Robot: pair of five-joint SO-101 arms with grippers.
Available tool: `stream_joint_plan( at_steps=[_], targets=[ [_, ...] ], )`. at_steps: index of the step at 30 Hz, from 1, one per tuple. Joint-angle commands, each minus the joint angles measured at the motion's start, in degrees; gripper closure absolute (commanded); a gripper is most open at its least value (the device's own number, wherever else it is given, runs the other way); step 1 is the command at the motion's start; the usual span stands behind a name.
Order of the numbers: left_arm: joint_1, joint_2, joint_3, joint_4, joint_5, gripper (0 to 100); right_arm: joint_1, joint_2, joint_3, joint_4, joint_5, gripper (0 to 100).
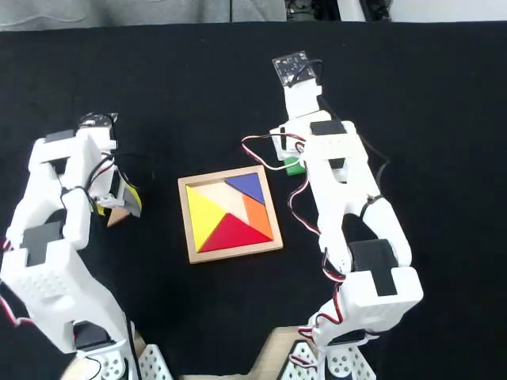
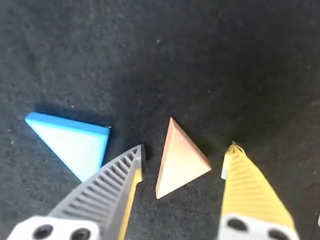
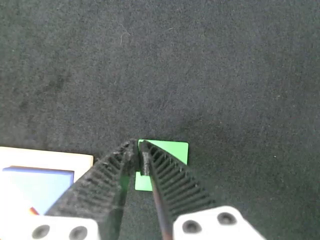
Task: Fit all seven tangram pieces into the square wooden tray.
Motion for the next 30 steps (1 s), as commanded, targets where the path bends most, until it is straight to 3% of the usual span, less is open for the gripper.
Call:
stream_joint_plan(
  at_steps=[1, 7, 12, 20, 23, 30],
  targets=[
    [-0.66, 1.76, -4.88, 1.67, -0.53, 74, 0.00, -0.13, -0.66, -1.23, 0.26, 98.7],
    [-1.10, 1.41, -5.58, 3.16, -0.26, 74, 0.00, -0.13, -0.84, -1.23, 0.26, 98.7],
    [1.71, -8.97, -3.47, 6.86, 1.85, 74, 0.00, -0.13, -0.92, -1.23, 1.85, 98.7],
    [9.19, -16.79, 9.01, 1.32, -2.64, 74, 0.00, -0.13, -0.75, -1.23, 2.29, 98.7],
    [7.69, -15.56, 10.77, -3.08, -2.99, 74, 0.00, -0.13, -0.75, -1.23, 2.29, 98.7],
    [3.47, -7.65, 5.32, -3.34, -3.08, 74, 0.00, -0.13, -0.66, -1.23, 2.29, 98.7]
  ],
)
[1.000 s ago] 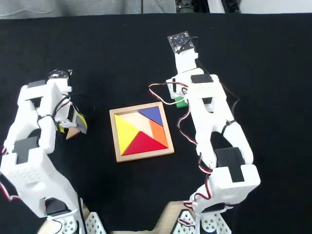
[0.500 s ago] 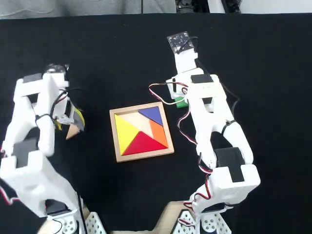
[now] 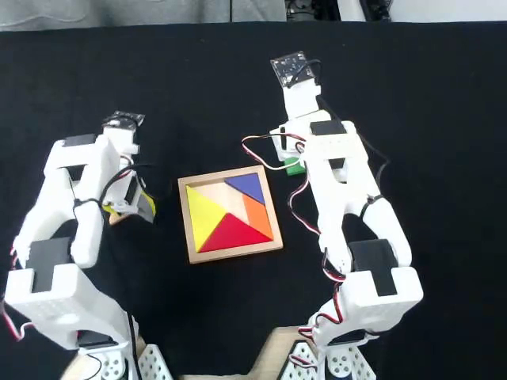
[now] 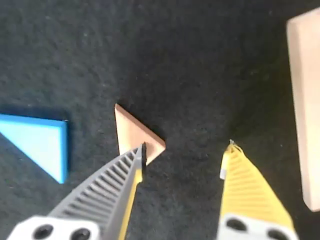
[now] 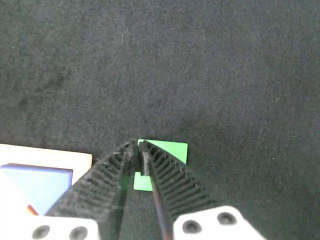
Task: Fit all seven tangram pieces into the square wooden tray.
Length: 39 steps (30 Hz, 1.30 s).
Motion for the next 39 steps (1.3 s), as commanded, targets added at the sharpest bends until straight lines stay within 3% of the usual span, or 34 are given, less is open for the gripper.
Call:
stream_joint_plan(
  at_steps=[1, 8, 15, 21, 39],
  targets=[
    [-2.77, 3.52, -5.41, -0.62, -0.62, 74, 0.00, -0.13, -0.66, -1.23, 0.70, 98.7],
    [-4.09, 10.11, -13.41, 5.10, -2.99, 74, 0.00, -0.13, -0.66, -1.23, 0.70, 98.7],
    [-4.79, 7.56, -17.98, 11.69, -3.34, 74, 0.00, -0.13, -0.75, -1.23, 0.70, 98.7],
    [-4.62, 3.60, -17.80, 11.43, -3.43, 74, 0.00, -0.13, -0.75, -1.23, 0.70, 98.7],
    [-7.52, 13.19, -18.95, 5.80, -3.52, 74, 0.00, -0.13, -0.66, -1.23, 0.70, 98.7]
  ],
)
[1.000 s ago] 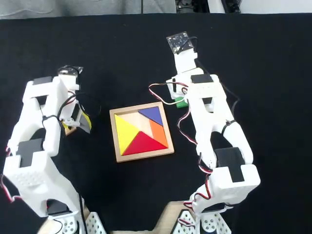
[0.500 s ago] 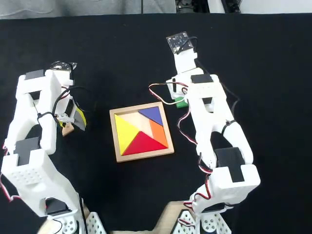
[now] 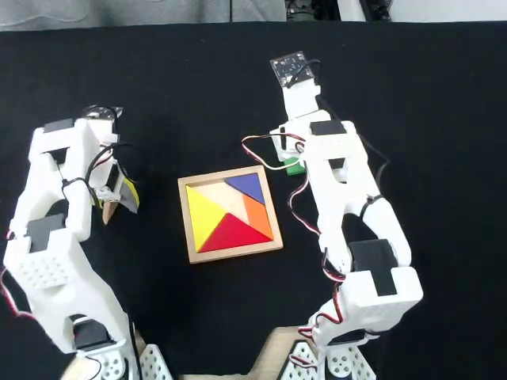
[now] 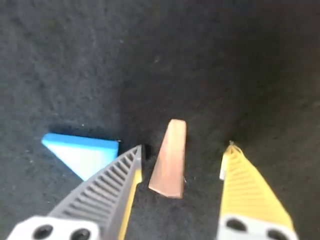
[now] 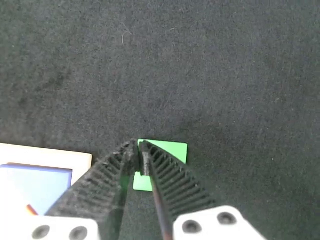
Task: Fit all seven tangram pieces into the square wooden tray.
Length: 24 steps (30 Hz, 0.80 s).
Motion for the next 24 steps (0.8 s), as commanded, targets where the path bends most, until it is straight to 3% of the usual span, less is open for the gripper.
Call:
stream_joint_plan(
  at_steps=[1, 11, 19, 24],
  targets=[
    [-1.89, -0.44, -2.07, -0.44, -1.32, 74, 0.00, -0.13, -0.66, -1.23, 0.44, 98.7],
    [-2.42, -0.53, -2.95, -0.44, -3.52, 74, 0.00, -0.13, -0.66, -1.23, 0.44, 98.7],
    [-3.30, -0.53, -8.66, 6.42, -3.60, 75, 0.00, -0.13, -0.75, -1.23, 0.44, 98.7],
    [-2.51, 0.09, -8.66, 6.59, -3.60, 90, 0.00, -0.13, -0.75, -1.23, 0.44, 98.7]
  ],
)
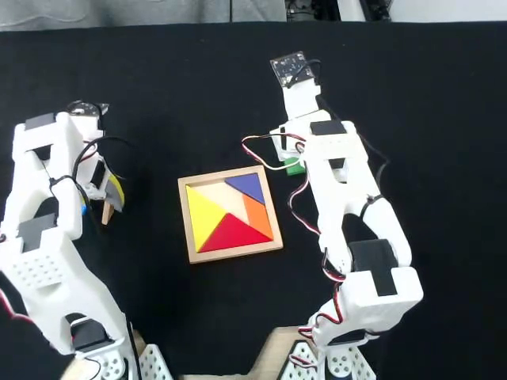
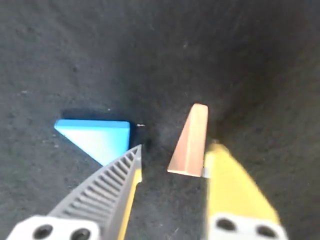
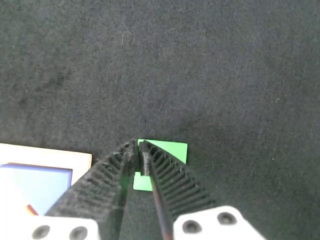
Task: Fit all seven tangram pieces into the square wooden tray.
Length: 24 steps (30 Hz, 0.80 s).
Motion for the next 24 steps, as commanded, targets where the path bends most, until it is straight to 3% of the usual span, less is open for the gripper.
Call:
stream_joint_plan(
  at_steps=[1, 5, 10, 15, 24],
  targets=[
    [0.66, -0.62, -3.21, 0.53, -0.44, 92, 0.00, -0.13, -0.75, -1.23, 0.44, 98.7],
    [1.54, -1.23, -3.91, 5.45, 0.44, 93, 0.00, -0.13, -0.75, -1.23, 0.44, 98.7],
    [6.46, -1.32, -11.65, 20.31, 11.87, 94, 0.18, -0.13, -0.92, -1.23, 0.44, 98.7],
    [13.23, -7.03, -14.37, 20.48, 29.80, 94, 1.32, -0.22, -1.01, -1.23, 0.44, 98.7],
    [34.42, -23.38, -14.20, 19.08, 46.42, 93, 4.48, -0.57, -1.01, -3.25, 0.00, 98.7]
  ],
)
